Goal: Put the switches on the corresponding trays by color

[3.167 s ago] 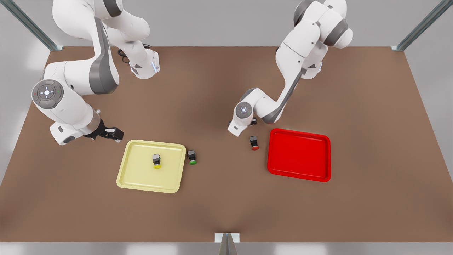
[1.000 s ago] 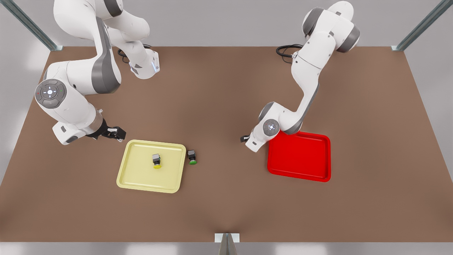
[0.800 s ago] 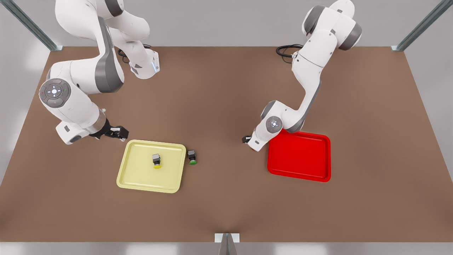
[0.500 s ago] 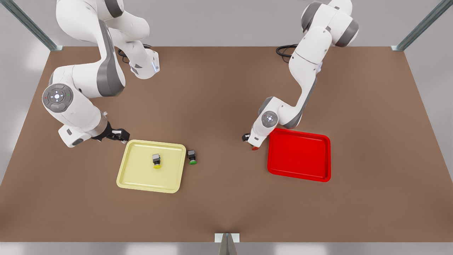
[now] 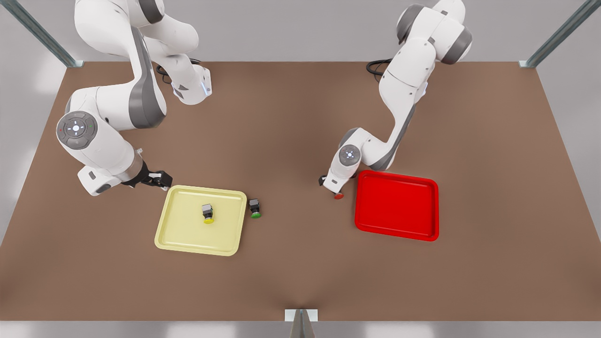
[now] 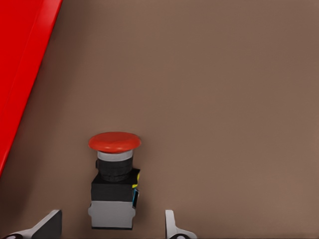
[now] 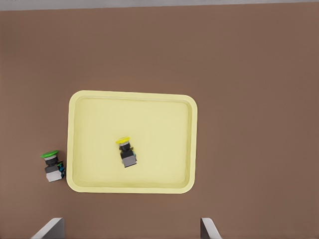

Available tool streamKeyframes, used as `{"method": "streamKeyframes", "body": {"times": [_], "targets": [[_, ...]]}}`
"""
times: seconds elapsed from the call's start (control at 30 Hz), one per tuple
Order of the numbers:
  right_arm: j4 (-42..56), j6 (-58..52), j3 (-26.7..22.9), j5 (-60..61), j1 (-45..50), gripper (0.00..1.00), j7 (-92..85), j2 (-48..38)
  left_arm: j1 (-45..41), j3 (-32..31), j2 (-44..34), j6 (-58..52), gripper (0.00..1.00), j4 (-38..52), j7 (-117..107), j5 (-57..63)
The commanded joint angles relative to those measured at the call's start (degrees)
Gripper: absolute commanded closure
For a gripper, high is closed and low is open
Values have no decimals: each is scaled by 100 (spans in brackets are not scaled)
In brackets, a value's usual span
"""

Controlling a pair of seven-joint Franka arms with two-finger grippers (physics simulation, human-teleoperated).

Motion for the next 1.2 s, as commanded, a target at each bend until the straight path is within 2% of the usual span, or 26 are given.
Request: {"method": "streamKeyframes", "body": {"times": [0.0, 0.27, 0.4, 0.5, 0.57, 0.6, 0.63, 0.97, 1.17], "targets": [[0, 0, 0, 0, 1, 0, 0, 6, -14, -4, 8, 32, 1, 1, 0, 53], [0, -9, 0, 0, 1, 0, 0, 6, -14, 14, 96, 85, 4, -26, 70, 220], [0, -9, 0, 0, 1, 0, 0, 6, -23, 5, 104, 112, 13, -34, 70, 229], [-9, -9, 0, 0, 1, 0, 0, 6, -23, 5, 96, 112, 13, -26, 61, 229], [0, -9, 0, 0, 1, 0, 0, 6, -23, 5, 96, 103, 27, -34, 62, 238], [0, -9, 0, -9, 9, 0, 0, 6, -14, 5, 96, 103, 42, -34, 70, 247], [0, -9, 0, 0, 1, 0, 0, 6, -23, 5, 87, 112, 45, -34, 70, 247], [0, -9, 0, 0, 1, 0, 0, 6, -32, 5, 69, 103, 45, -34, 70, 247], [0, -26, 0, 0, 1, 0, -9, -3, -23, 5, 52, 76, 50, -43, 61, 247]]}}
